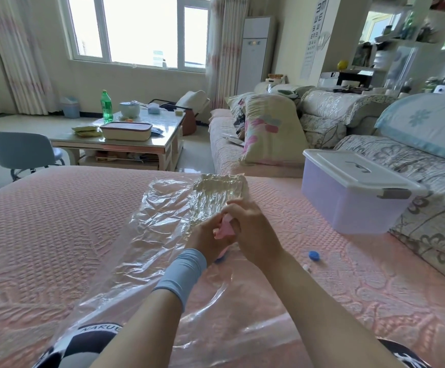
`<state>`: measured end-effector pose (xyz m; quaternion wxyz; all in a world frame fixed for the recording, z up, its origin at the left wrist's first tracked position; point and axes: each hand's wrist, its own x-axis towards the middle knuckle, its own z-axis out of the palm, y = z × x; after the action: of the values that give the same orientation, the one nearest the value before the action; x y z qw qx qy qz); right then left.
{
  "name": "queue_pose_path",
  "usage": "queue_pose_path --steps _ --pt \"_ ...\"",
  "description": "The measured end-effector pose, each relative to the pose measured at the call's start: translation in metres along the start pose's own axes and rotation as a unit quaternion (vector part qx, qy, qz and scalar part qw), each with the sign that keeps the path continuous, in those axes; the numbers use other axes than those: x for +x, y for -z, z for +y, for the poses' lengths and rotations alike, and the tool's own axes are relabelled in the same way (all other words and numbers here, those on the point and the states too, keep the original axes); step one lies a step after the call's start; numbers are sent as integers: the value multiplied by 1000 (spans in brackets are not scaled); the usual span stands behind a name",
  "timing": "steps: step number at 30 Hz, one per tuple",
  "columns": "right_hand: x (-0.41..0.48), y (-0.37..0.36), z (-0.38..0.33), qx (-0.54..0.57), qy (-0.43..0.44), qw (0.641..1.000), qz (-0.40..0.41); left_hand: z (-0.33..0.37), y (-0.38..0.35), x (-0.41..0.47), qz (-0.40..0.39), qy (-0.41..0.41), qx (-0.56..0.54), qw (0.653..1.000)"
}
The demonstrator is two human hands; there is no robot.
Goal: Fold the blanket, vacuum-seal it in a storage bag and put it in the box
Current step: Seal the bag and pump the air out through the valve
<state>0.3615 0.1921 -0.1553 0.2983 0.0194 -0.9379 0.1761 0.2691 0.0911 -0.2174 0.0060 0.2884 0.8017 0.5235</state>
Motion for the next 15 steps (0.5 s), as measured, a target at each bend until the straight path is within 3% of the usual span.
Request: queue_pose_path --steps 9,15 --pt "19 41 -21 -96 31 992 72 -2 -2 2 -14 4 -33 999" --pt "30 85 -40 -93 72 968 221 -4 -2 -1 0 11 -16 1000"
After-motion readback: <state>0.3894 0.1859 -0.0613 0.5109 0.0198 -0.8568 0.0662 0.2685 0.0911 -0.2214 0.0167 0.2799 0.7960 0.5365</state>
